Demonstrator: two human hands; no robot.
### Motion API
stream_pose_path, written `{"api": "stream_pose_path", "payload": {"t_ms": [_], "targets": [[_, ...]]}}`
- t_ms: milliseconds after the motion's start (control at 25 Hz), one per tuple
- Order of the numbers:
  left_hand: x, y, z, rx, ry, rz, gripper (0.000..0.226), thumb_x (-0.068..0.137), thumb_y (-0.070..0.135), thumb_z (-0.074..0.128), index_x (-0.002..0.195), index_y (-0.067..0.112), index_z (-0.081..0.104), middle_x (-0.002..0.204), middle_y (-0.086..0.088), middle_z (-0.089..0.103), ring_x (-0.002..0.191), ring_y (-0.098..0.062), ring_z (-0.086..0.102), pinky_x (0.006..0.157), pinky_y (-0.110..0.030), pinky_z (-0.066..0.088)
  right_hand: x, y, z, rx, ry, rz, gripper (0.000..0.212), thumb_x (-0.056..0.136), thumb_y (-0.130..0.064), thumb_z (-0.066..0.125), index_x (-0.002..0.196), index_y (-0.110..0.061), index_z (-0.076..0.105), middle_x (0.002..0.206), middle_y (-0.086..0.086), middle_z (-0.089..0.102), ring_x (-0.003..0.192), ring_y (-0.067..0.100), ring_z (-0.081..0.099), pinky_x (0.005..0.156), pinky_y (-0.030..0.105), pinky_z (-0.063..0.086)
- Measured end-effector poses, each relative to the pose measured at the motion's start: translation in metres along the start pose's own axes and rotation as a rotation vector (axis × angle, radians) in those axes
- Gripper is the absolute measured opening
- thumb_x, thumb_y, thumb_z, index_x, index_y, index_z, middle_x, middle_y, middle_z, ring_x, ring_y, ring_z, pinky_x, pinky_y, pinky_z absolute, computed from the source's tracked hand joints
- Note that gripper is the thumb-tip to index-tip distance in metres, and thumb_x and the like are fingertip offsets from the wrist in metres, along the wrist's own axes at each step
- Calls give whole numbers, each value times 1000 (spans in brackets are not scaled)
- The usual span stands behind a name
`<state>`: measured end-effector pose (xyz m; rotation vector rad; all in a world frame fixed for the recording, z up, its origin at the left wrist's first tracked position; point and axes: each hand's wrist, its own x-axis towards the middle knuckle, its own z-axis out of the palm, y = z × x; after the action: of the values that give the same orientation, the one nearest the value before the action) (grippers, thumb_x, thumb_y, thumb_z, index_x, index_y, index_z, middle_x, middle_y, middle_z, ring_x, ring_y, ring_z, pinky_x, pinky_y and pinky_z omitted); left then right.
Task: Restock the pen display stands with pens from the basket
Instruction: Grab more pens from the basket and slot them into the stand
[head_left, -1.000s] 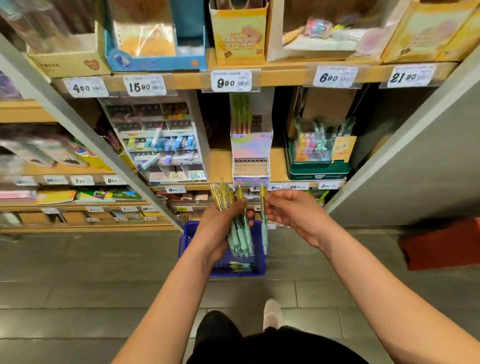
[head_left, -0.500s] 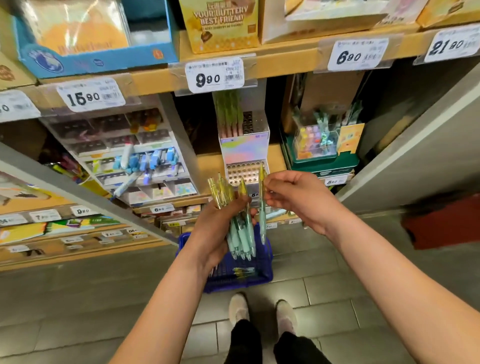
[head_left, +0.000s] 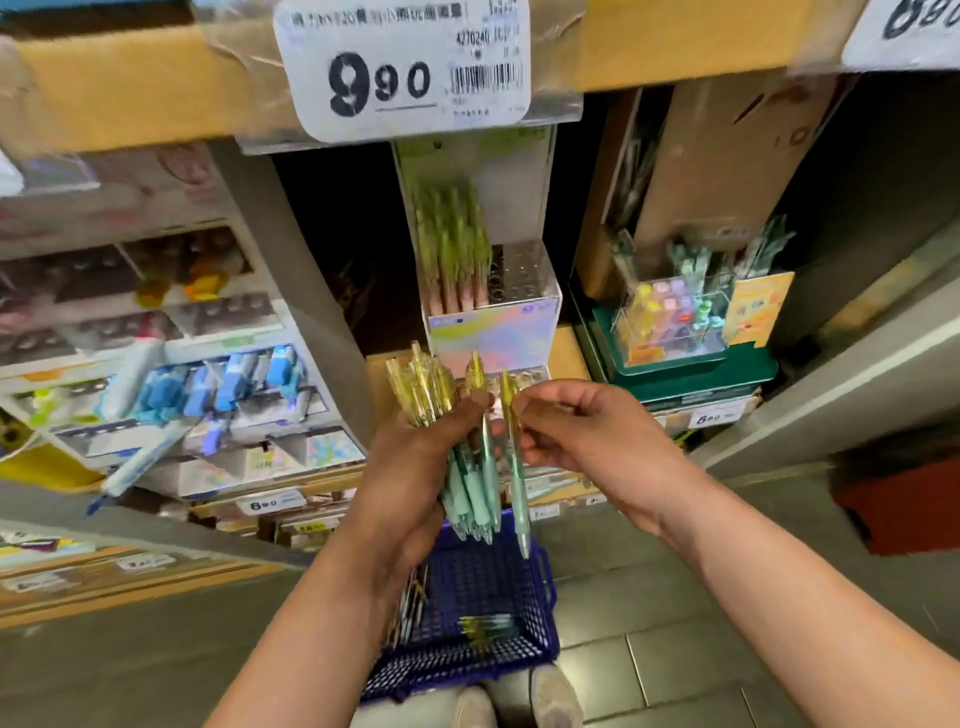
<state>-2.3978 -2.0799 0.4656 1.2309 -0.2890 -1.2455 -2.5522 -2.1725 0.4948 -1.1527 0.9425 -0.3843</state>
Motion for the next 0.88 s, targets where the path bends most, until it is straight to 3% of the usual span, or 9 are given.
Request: {"api": "stream_pose_path", "payload": {"t_ms": [120,280,400,600,760,880], "targets": [[20,2,-2,26,30,47,54,78,24,82,124,2,64,101,-16,74,91,-25,73,74,-36,60,30,-24,-17,-10,63,-168,11,97,-9,64,96,-7,75,80,8,72,76,16,67,76,26,59],[35,-1,-1,27,26,56,50,78,25,81,121,2,67,103,-16,74,86,-25,74,77,-48,62,82,-84,-41,157,293,-441,13,94,-4,64,85,-7,73,75,5,75,75,15,73,74,24,59],[40,-3,3,13,10,92,48,83,22,78,122,-1,64,104,-15,73,86,-23,75,71,-34,59,119,-110,-36,148,347,-580,16,95,0,64,80,-7,68,67,2,72,68,17,70,73,30,62],[42,-10,6,13,-11,116,41,90,19,76,123,-2,63,99,-15,69,84,-22,71,72,-32,57,150,-103,-16,-285,430,-760,16,92,-15,67,83,-28,65,83,5,75,82,26,74,85,47,60],[43,-15,7,1,-5,116,38,90,18,75,122,0,65,98,-12,70,85,-22,70,74,-34,57,156,-104,-16,-471,448,-813,3,92,-23,66,93,-24,69,82,-1,76,77,16,74,83,39,59],[45,-15,6,-13,8,113,34,90,19,75,120,4,67,98,-11,70,85,-22,71,73,-33,57,155,-111,-14,-560,437,-871,17,91,-25,65,100,-14,74,84,-1,76,79,13,74,83,35,59]]}}
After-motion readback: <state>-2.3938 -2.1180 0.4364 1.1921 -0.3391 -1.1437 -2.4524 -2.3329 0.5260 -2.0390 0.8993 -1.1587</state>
